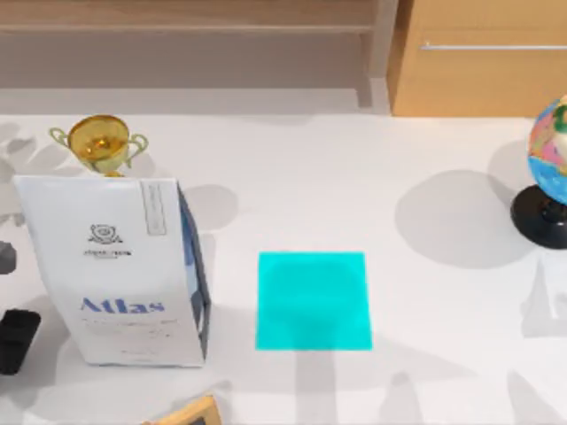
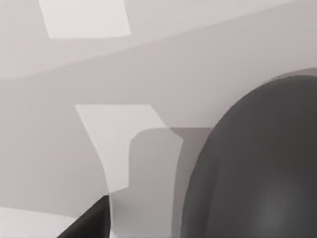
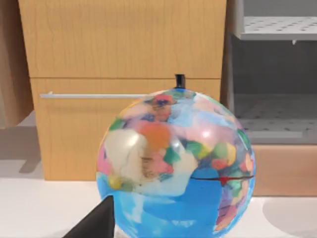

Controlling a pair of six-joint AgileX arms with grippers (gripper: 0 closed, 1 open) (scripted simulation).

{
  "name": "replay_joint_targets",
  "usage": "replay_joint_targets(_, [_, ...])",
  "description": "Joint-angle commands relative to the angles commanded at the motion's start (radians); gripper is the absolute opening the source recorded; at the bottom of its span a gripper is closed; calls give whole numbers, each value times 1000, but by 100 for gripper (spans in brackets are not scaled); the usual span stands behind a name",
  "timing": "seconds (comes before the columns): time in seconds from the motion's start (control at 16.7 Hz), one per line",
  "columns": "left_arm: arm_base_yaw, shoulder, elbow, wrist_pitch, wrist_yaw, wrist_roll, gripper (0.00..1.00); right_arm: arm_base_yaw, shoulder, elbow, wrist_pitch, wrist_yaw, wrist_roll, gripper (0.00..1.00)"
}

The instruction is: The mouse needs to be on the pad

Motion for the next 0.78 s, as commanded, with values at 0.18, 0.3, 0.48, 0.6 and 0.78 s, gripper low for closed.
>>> replay_joint_targets(0.18, [0,0,0,0,0,0,0,0,0,0,0,0,0,100])
replay_joint_targets(0.3, [2,-69,34,-70,9,2,0,0,0,0,0,0,0,100])
replay_joint_targets(0.48, [7,-83,68,-109,8,1,0,0,0,0,0,0,0,100])
replay_joint_targets(0.6, [10,-111,119,-186,8,0,0,0,0,0,0,0,0,100])
replay_joint_targets(0.78, [7,-165,208,-363,8,0,0,0,0,0,0,0,0,100])
